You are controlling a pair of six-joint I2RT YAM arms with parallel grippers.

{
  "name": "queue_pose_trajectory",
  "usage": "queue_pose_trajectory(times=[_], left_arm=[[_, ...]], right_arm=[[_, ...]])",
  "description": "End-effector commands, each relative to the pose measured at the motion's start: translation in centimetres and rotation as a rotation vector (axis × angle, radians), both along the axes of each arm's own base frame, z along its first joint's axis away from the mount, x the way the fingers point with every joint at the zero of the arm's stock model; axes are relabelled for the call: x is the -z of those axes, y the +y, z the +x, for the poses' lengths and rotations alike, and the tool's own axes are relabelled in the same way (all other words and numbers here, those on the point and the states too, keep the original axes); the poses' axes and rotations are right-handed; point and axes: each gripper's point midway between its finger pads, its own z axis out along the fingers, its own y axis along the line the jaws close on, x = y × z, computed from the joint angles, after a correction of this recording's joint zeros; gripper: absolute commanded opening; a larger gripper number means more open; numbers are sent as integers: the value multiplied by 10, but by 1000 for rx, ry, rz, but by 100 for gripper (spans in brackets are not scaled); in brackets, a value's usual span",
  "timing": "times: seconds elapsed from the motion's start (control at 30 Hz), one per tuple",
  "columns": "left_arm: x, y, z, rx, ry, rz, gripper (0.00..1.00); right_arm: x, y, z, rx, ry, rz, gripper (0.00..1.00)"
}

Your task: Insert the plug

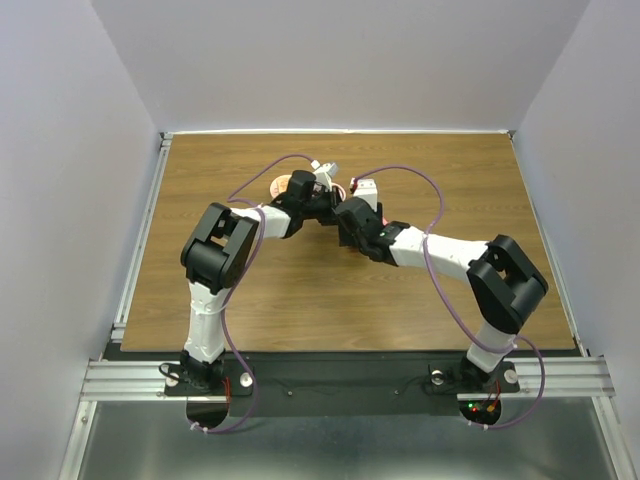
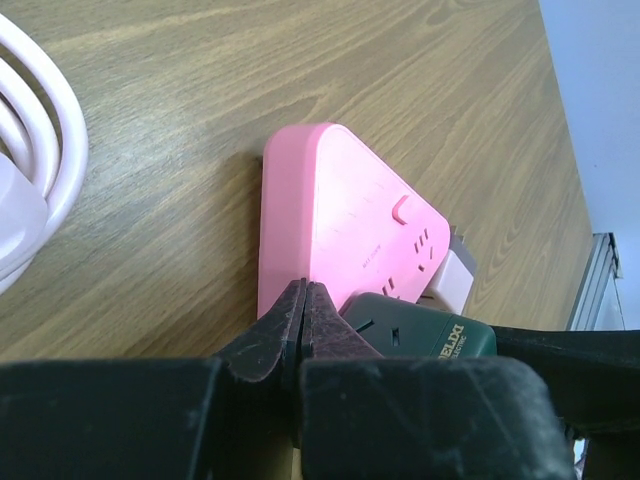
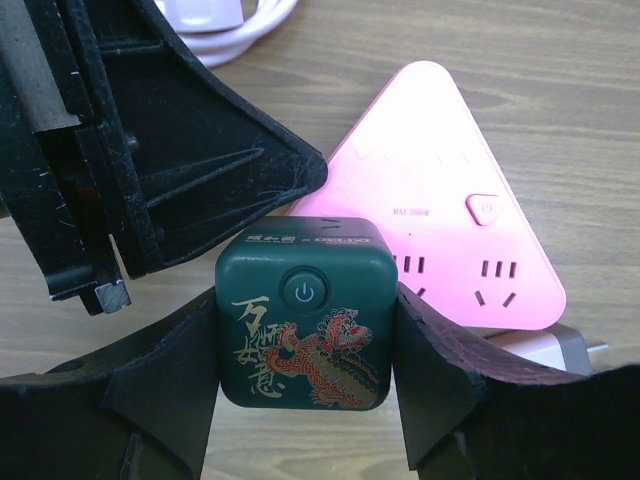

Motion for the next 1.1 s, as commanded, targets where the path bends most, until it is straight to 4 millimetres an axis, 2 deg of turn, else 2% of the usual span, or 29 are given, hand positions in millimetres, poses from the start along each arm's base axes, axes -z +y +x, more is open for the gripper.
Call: queue_pose_trajectory(times=[0.0,0.07,0.17,0.23,0.3,0.37,0.43,0.5,0.53,0.6,0.63,0.7,0.73,0.77,0.8,0.87,0.9,0.93,0.97,1.0,1.03,1.07], left_arm=[[0,-5,-15,58,23,25,4],[-4,-4,-12,53,4,36,4],[-8,-1,-9,44,-8,52,4],[-13,1,-7,36,-15,59,4],[-13,5,-3,20,-29,81,4],[-18,10,2,2,-44,92,4],[-22,16,6,-14,-52,98,4],[-23,26,13,-45,-58,115,4],[-27,31,16,-64,-71,122,4],[-29,43,22,-99,-80,144,4],[-38,49,26,-115,-105,150,4],[-42,61,32,-160,-126,176,7],[-53,69,36,-181,-154,183,14],[-56,75,40,-213,-175,207,22],[-60,79,40,-226,-189,221,41],[-78,86,42,-266,-237,230,58],[-81,89,42,-277,-249,232,61],[-97,91,40,-290,-281,222,64],[-105,94,40,-309,-306,226,69],[-110,94,36,-305,-338,232,70],[-129,92,31,-307,-388,223,70],[-133,85,23,-289,-429,243,71]], right_arm=[[53,7,-80,-179,380,-84,53],[24,10,-57,-151,292,-80,65],[-32,12,-29,-111,136,-55,76],[-73,12,-20,-99,42,-16,83],[-106,8,-13,-93,-37,-10,100],[-132,-2,-13,-88,-97,-10,100],[-148,-13,-16,-71,-128,-1,100],[-151,-24,-19,-41,-135,9,100],[-140,-34,-20,-22,-111,-3,100],[-131,-46,-26,8,-85,21,100],[-113,-57,-30,27,-45,6,100],[-96,-77,-34,89,0,21,100],[-78,-92,-38,124,37,6,100],[-73,-98,-40,145,49,17,100],[-69,-100,-43,157,69,47,100],[-63,-121,-44,216,83,67,100],[-63,-125,-44,228,88,83,100],[-65,-134,-42,253,79,89,100],[-66,-138,-41,266,76,93,100],[-65,-142,-41,276,79,92,100],[-63,-146,-40,288,80,92,100],[-59,-154,-39,335,86,102,100]])
